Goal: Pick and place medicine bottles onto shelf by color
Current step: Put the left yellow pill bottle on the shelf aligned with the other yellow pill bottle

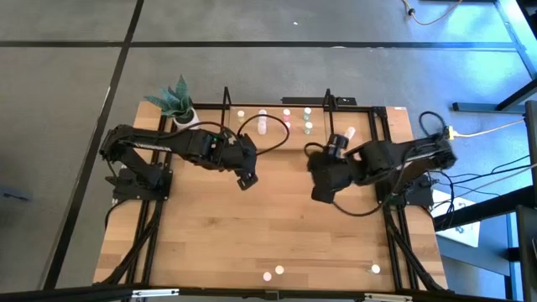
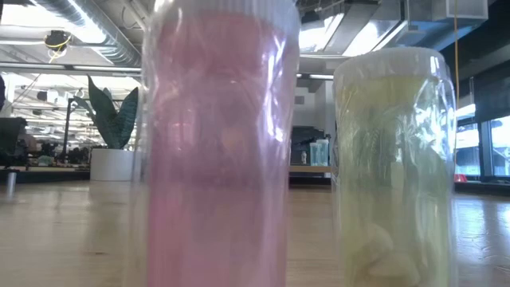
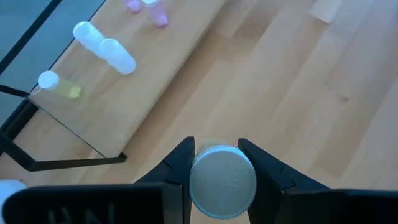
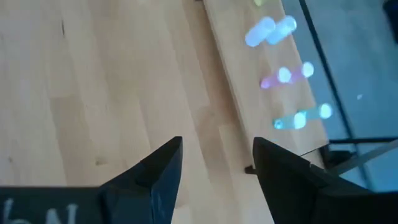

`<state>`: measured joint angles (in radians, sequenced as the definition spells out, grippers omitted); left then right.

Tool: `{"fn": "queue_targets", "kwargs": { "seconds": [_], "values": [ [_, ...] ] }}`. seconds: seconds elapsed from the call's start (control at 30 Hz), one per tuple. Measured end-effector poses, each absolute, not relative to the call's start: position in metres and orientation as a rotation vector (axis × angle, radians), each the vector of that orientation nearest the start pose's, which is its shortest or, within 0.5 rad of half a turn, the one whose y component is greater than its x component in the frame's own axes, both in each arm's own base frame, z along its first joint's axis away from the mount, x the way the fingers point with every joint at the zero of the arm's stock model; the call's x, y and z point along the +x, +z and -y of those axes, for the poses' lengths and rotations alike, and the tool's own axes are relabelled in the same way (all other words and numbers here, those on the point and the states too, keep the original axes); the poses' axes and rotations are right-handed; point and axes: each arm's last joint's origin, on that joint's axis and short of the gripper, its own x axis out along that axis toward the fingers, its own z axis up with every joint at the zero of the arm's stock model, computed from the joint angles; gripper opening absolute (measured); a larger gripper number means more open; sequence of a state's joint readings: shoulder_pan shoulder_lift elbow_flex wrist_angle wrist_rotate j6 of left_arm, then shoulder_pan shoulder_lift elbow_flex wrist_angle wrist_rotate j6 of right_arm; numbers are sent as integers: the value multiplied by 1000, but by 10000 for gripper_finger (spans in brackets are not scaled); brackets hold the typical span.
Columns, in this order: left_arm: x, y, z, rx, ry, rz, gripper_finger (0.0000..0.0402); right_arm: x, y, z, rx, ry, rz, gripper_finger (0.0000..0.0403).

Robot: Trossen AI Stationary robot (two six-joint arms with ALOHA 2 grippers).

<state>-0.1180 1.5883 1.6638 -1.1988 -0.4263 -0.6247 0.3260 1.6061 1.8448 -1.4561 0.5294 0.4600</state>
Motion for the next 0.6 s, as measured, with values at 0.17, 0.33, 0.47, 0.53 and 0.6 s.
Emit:
{"fn": "queue_targets", "kwargs": {
  "seconds": [0.17,0.33,0.47,0.53,0.6],
  "values": [
    [304,361,23,-250,593,-950,88,246,396,-69,55,-365,-877,197],
    [305,361,16,-259,610,-950,88,243,387,-75,104,-78,-729,197],
    [305,361,5,-241,625,-959,88,248,374,-79,66,44,-653,197],
    [305,361,-3,-252,647,-959,88,250,367,-80,40,49,-653,197],
    [305,361,-13,-255,654,-971,88,252,362,-78,12,27,-652,197]
  ]
}}
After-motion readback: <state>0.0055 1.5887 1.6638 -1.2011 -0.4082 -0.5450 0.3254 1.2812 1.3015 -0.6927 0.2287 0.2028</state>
